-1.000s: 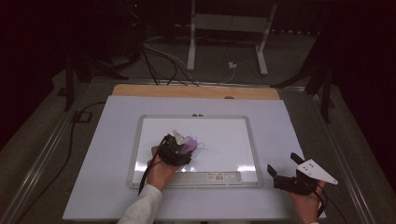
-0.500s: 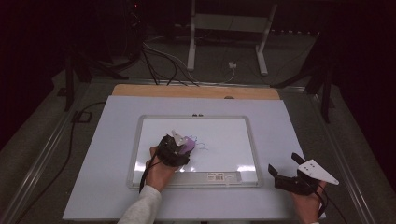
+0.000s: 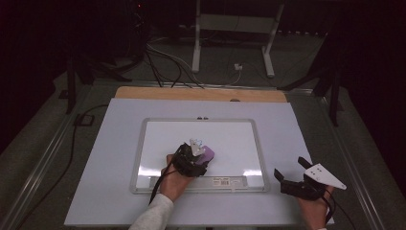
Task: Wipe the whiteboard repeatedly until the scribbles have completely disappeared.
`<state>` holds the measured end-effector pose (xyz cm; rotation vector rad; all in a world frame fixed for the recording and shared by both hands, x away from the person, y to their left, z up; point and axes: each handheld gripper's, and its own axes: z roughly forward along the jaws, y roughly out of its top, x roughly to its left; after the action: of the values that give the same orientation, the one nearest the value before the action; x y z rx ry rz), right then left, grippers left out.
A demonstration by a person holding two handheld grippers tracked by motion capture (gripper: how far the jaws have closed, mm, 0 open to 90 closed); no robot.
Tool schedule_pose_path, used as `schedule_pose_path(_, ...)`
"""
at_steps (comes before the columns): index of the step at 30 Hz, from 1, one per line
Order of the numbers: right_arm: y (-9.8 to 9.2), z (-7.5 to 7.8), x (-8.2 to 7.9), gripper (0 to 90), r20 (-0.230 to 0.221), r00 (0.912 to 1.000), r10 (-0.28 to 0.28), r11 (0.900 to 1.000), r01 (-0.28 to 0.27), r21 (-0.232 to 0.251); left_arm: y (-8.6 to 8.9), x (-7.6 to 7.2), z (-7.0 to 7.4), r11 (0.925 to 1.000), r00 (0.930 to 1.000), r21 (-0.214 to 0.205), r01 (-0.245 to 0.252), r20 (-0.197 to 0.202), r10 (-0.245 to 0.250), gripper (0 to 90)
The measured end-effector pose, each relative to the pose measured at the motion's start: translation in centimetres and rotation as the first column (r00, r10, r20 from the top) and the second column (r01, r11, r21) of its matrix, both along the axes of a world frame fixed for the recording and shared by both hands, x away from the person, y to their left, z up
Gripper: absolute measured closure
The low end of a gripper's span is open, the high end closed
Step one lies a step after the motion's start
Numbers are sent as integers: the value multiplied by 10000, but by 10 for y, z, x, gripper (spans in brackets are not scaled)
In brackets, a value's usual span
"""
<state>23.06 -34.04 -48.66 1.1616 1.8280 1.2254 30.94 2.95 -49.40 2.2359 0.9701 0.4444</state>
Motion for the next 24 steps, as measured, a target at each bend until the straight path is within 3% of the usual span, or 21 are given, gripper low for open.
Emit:
schedule_pose_path(2,-1,0,0,7,1,10000,-12,10000,12,13,3,3,-1,9997,9998,-221,-120,-190,116,421)
schedule_pose_path(6,-3,0,0,7,16,10000,-71,10000,71,39,13,11,-2,9982,9982,-70,-593,-81,592,420)
schedule_pose_path(10,-3,0,0,7,-3,10000,-99,9999,99,57,25,22,-2,9918,9918,93,-1277,34,1276,420)
schedule_pose_path(14,-3,0,0,7,-21,10000,-82,10000,82,31,27,30,-4,9868,9868,78,-1616,-40,1617,418)
schedule_pose_path(17,-2,0,0,7,-47,10000,-65,10000,65,28,22,32,-4,9865,9864,106,-1637,-98,1638,416)
schedule_pose_path(24,0,-1,1,7,-48,10000,-31,10000,31,3,-4,29,-5,9948,9948,-70,-1013,-140,1012,416)
